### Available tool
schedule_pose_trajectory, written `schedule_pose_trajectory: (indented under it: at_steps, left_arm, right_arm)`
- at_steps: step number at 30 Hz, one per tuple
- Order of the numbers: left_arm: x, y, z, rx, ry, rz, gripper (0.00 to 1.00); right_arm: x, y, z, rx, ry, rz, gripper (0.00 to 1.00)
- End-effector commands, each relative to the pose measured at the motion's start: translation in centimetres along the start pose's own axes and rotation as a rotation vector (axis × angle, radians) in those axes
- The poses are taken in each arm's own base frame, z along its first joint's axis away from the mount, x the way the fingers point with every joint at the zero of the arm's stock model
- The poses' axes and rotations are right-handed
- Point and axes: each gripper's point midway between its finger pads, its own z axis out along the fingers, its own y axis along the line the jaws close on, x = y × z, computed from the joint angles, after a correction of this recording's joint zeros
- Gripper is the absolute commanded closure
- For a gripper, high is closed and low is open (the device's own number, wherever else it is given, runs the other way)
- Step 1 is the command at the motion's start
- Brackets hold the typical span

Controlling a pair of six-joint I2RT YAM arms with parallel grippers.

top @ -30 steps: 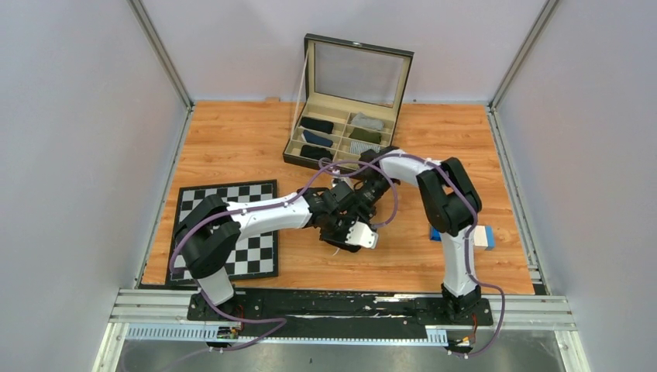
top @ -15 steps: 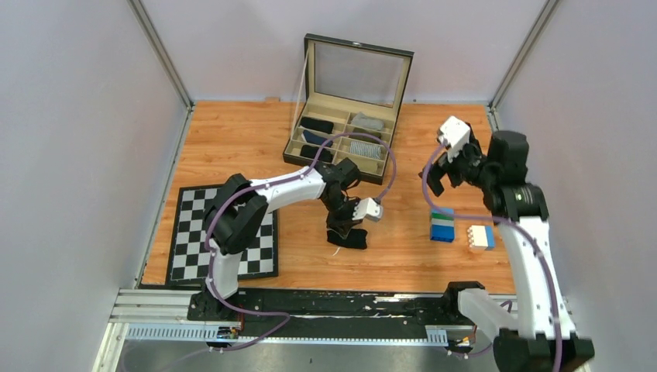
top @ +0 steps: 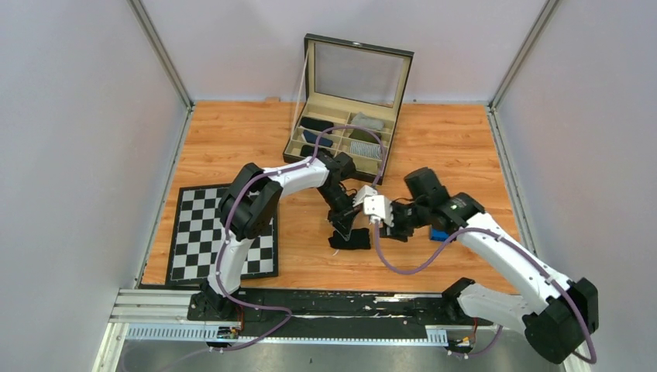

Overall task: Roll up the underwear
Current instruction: Roll the underwear to the center of the board, then pick up the underwear from the center of the board.

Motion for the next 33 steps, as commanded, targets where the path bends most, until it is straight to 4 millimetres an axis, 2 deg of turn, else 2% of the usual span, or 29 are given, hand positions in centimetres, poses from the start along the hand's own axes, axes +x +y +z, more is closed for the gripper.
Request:
schedule_pose_trajectory:
  at_steps: [1,3,7,11,19,25,29,30,31,33]
  left_arm:
    - [3.7,2.0,2.1,-0.026,0.121,-0.051,0.96]
    - [3.8,2.0,2.0,-0.022,0.124,-0.053,0.96]
    - [4.1,2.1,2.0,-0.014,0.144,-0.061,0.95]
    - [4.6,2.7,2.1,-0.023,0.162,-0.072,0.94]
    - [4.2,3.3,2.3,-0.009,0.144,-0.097,0.92]
    - [4.0,3.3,2.3,0.001,0.142,-0.108,0.88]
    - [4.0,3.6,2.2,-0.015,0.137,-0.11,0.84]
    - [3.9,3.8,2.1,-0.024,0.136,-0.11,0.84]
    - [3.8,3.9,2.0,-0.037,0.134,-0.113,0.82]
    - [3.3,4.4,1.2,-0.082,0.118,-0.129,0.78]
  right_arm:
    - [-0.7,-0.1,3.2,0.005,0.063,-0.248,0.55]
    - [-1.8,0.0,4.9,0.023,0.05,-0.327,0.53]
    - [-2.3,0.3,7.6,0.082,0.076,-0.422,0.55]
    - [-1.2,1.2,9.4,0.099,0.121,-0.474,0.53]
    - [1.0,1.5,11.8,0.131,0.166,-0.432,0.33]
    - [2.4,2.2,13.7,0.104,0.189,-0.45,0.32]
    - [3.5,3.7,14.9,0.033,0.185,-0.456,0.4]
    - [3.8,4.0,15.1,0.02,0.188,-0.451,0.48]
    - [3.9,4.1,15.2,0.012,0.188,-0.445,0.6]
    - [3.7,4.2,15.5,-0.02,0.188,-0.441,0.89]
